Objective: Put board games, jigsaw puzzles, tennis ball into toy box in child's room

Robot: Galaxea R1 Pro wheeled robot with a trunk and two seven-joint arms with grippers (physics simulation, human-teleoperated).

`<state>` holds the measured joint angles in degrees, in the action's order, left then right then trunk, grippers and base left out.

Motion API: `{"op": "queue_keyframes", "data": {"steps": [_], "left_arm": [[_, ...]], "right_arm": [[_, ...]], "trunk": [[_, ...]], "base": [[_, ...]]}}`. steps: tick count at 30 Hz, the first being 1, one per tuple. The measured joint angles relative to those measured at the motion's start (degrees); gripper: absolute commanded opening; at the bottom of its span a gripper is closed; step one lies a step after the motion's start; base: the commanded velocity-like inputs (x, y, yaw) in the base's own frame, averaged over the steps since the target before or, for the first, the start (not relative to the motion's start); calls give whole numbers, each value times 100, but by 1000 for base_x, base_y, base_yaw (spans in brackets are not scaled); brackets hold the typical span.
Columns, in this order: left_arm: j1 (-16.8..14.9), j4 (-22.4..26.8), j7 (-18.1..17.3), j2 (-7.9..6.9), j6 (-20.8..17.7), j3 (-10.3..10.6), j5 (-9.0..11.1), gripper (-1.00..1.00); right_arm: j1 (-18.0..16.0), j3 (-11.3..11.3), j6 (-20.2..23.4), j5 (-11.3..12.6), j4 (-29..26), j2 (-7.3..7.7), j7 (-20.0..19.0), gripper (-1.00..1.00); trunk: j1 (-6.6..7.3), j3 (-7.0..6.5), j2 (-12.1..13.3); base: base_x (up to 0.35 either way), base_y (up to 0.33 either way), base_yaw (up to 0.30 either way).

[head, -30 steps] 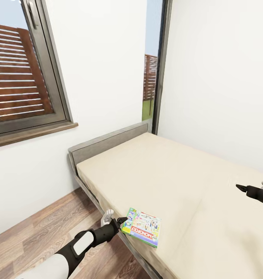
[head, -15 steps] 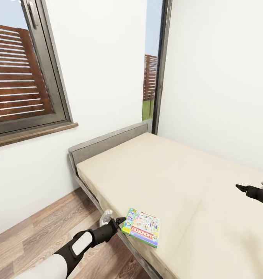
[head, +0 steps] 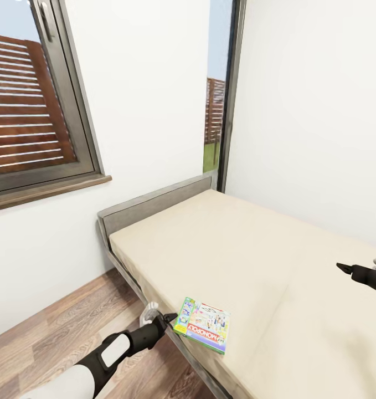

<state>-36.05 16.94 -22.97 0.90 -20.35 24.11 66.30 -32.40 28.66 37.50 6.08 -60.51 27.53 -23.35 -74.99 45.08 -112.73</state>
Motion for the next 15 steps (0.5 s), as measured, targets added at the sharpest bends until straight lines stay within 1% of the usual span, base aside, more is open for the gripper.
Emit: {"op": "queue_keyframes", "data": {"steps": [7, 15], "left_arm": [[-1, -32, -2, -1, 11, 8, 67, 100], [-2, -41, -3, -1, 14, 11, 98, 100]], "right_arm": [[5, 1, 2, -3, -33, -2, 1, 100], [14, 0, 2, -5, -45, -3, 5, 100]], "trunk": [[0, 0, 0], [0, 3, 0]], "base": [[0, 0, 0], [0, 0, 9]]}}
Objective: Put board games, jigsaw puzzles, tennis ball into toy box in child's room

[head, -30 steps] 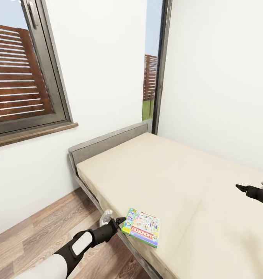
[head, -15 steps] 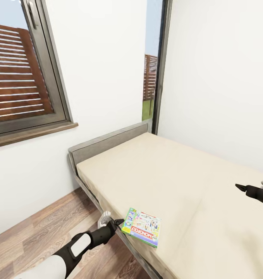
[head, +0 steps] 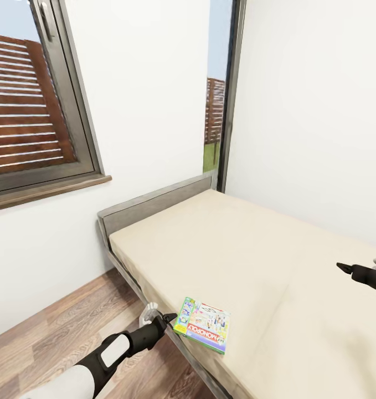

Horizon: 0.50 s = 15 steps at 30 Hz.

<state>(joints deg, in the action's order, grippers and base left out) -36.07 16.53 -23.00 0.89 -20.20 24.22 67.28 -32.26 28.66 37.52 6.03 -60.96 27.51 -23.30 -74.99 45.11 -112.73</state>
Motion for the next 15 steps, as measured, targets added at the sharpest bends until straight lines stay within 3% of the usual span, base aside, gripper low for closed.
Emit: {"op": "queue_keyframes", "data": {"steps": [15], "left_arm": [[0, -4, 0, 0, 2, 8, 14, 100]], "right_arm": [[7, 6, 0, -2, -8, 7, 2, 100]], "trunk": [[0, 69, 0]], "base": [[0, 0, 76]]}}
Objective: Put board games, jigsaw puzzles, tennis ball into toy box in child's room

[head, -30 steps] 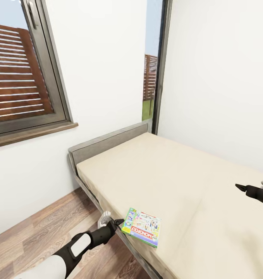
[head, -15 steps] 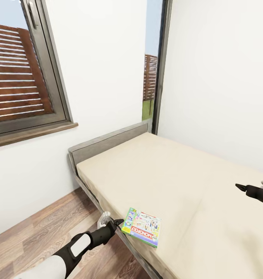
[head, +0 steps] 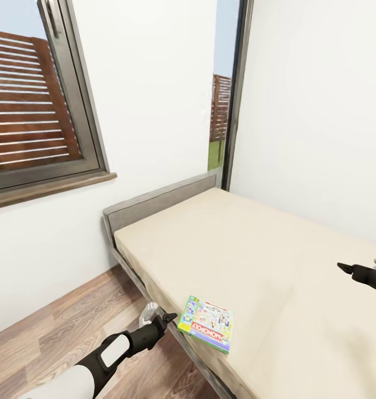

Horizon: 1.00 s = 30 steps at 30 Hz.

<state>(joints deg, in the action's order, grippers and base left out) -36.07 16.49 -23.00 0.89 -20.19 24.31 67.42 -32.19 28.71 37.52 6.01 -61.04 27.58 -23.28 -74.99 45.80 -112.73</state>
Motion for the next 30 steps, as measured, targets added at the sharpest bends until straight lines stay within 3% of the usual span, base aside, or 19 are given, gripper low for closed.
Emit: {"op": "queue_keyframes", "data": {"steps": [30], "left_arm": [[0, -1, 0, 0, 3, 2, 1, 100]], "right_arm": [[6, 3, 0, 1, -44, 2, 0, 100]], "trunk": [[0, 44, 0]], "base": [[0, 0, 10]]}}
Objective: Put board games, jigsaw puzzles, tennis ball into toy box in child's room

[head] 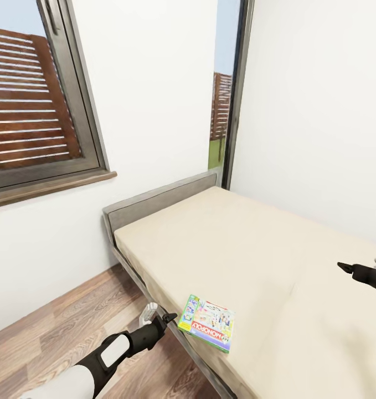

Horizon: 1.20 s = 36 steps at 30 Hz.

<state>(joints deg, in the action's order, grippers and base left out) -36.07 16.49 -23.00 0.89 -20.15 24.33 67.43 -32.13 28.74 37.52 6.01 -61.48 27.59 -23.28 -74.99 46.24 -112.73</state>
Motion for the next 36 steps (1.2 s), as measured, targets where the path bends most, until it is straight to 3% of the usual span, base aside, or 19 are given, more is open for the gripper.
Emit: {"op": "queue_keyframes", "data": {"steps": [14, 36], "left_arm": [[0, 0, 0, 1, 3, 0, 0, 100], [0, 0, -8, 2, 2, 0, 0, 100]], "right_arm": [[0, 0, 0, 0, -1, 2, 1, 100], [8, 1, 0, 0, -1, 7, 1, 100]], "trunk": [[0, 79, 0], [0, 98, 0]], "base": [[0, 0, 0], [0, 0, 0]]}}
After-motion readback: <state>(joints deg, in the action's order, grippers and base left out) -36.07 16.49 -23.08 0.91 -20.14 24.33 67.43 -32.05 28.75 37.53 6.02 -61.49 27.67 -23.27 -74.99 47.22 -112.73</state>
